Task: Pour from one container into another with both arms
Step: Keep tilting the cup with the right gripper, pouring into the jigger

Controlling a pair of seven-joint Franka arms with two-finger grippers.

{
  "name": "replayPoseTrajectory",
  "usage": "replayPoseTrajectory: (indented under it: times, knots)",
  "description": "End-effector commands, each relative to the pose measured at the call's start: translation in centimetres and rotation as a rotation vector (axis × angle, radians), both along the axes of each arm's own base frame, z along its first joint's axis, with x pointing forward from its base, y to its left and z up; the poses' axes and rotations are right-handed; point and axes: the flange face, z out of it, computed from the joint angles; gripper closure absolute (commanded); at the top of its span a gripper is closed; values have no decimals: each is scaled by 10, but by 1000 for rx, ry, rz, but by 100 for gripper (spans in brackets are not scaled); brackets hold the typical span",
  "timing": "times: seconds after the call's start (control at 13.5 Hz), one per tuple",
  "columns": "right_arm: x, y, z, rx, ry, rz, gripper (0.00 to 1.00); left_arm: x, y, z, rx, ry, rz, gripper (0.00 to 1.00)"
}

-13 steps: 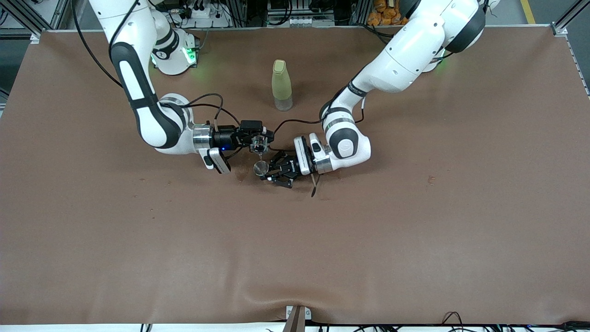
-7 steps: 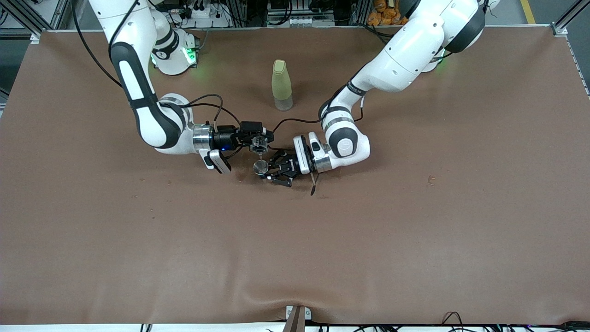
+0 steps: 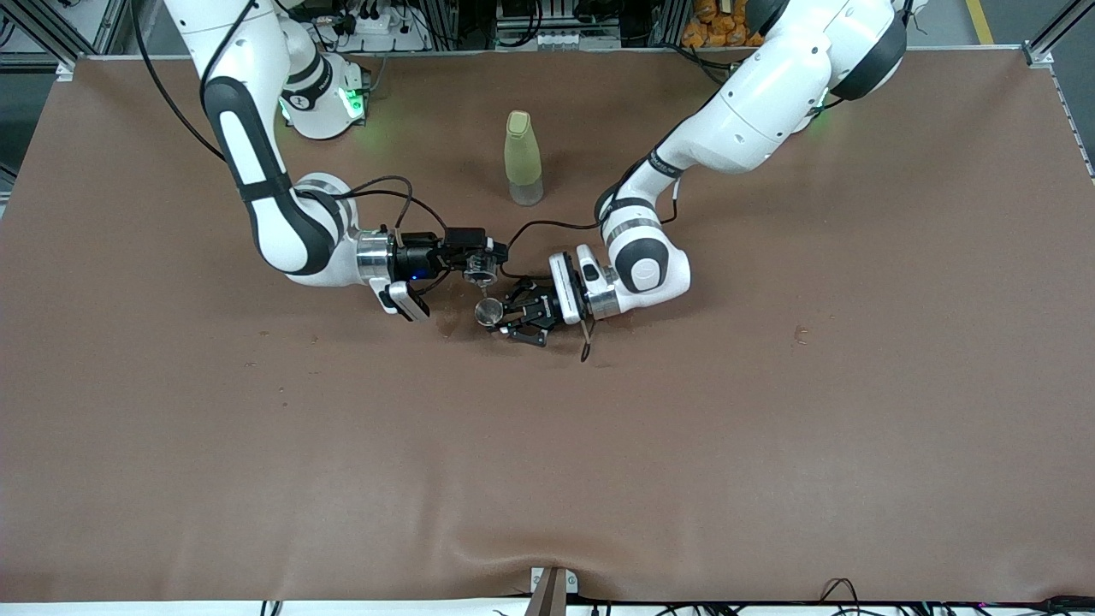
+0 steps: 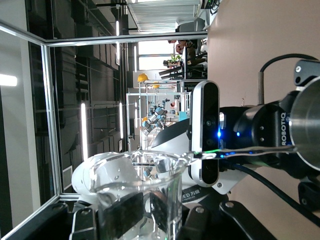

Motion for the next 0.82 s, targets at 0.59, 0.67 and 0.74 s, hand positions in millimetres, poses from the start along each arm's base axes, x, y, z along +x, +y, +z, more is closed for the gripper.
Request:
replayPoseTrajectory:
  times: [0.59, 0.67, 0.74]
  knots:
    - [-4, -4, 11, 14, 164, -17, 100, -11, -3, 7, -7, -66, 3, 100]
    - [-4, -5, 11, 14, 174, -18, 100, -11, -3, 7, -7, -66, 3, 100]
    - [-3, -5, 11, 17, 197, -17, 100, -11, -3, 7, -7, -66, 3, 100]
